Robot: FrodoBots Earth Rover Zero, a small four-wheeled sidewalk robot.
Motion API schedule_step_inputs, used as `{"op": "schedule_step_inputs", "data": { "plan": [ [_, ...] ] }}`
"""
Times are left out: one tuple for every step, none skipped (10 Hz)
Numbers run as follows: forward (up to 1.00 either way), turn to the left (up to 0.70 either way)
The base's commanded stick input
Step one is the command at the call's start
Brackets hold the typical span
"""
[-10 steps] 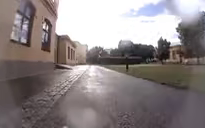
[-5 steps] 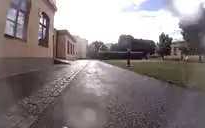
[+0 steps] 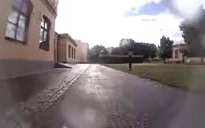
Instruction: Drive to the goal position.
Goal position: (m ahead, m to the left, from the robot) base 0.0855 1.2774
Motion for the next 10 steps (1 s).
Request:
{"op": "schedule_step_inputs", "data": {
  "plan": [
    [0.21,0.0],
    [0.24,0.0],
    [0.33,-0.04],
    [0.36,-0.13],
    [0.37,-0.18],
    [0.38,-0.19],
    [0.38,-0.18],
    [0.39,-0.15],
    [0.39,-0.12],
    [0.4,-0.09]
  ]
}}
